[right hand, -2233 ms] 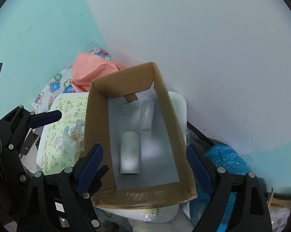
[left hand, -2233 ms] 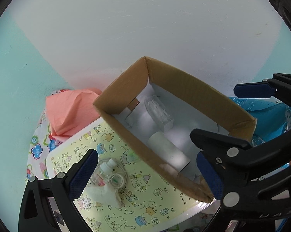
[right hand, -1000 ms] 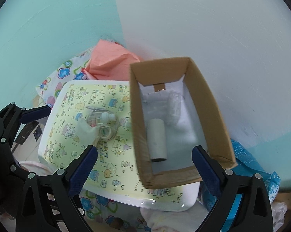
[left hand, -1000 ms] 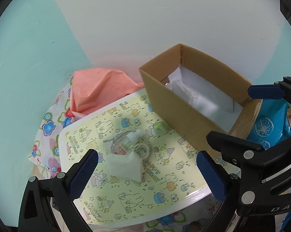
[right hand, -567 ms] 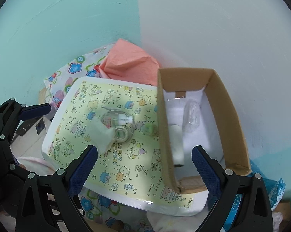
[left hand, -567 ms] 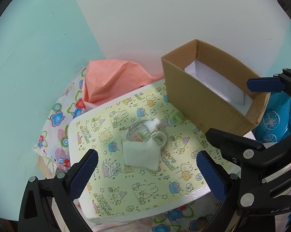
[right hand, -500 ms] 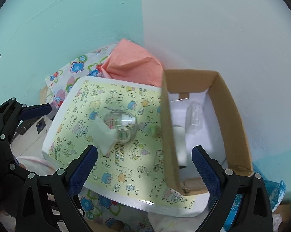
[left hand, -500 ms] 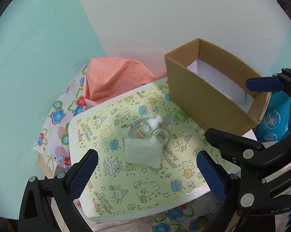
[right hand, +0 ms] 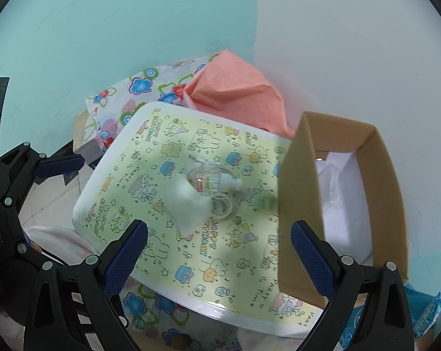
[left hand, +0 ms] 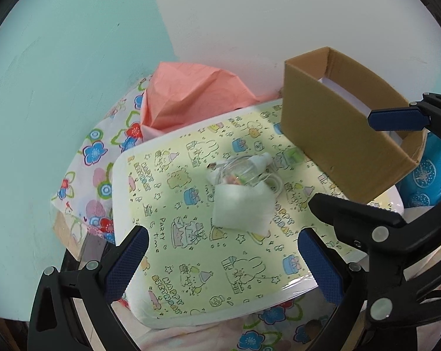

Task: Organize objects
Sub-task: 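Withdraw both grippers from the box back over the tray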

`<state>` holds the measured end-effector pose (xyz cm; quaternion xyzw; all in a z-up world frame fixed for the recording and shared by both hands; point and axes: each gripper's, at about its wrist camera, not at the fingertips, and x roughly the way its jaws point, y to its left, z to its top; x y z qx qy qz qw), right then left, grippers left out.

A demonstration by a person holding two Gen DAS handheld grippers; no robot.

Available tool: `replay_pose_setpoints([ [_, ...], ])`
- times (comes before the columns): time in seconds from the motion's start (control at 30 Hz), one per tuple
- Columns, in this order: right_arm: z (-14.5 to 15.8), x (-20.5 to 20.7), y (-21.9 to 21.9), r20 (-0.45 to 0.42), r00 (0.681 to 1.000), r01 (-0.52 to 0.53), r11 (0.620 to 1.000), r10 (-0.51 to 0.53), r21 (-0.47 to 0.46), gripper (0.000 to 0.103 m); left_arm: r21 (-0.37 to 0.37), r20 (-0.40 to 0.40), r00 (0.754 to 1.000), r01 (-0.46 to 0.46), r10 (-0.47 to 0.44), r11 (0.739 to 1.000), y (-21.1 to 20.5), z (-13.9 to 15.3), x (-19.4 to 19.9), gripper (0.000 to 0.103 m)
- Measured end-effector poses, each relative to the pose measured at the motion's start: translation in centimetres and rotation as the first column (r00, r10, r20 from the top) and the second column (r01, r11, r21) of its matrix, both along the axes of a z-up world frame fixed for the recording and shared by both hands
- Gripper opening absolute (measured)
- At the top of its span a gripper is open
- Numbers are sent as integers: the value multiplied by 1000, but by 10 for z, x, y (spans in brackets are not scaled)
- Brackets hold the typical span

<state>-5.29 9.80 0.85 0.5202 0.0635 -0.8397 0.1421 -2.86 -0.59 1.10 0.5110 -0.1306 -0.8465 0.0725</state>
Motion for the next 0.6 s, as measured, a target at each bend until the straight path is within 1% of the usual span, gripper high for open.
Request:
replay_pose_setpoints([
  [0.13, -6, -5, -14, 9, 999, -33, 999, 33, -1, 100, -8, 13, 1000, -15, 16, 1000, -13, -9, 0, 102],
  [0.27, -18, -11, -24, 25, 998, -54, 999, 54, -2, 100, 2, 29, 999, -22, 22, 1000, -23, -20, -2, 102],
  [0.6, -54, -31, -26, 77, 995, -59, 997, 63, -46, 99, 28, 76, 997, -30, 28, 999, -40, -56, -17, 102],
])
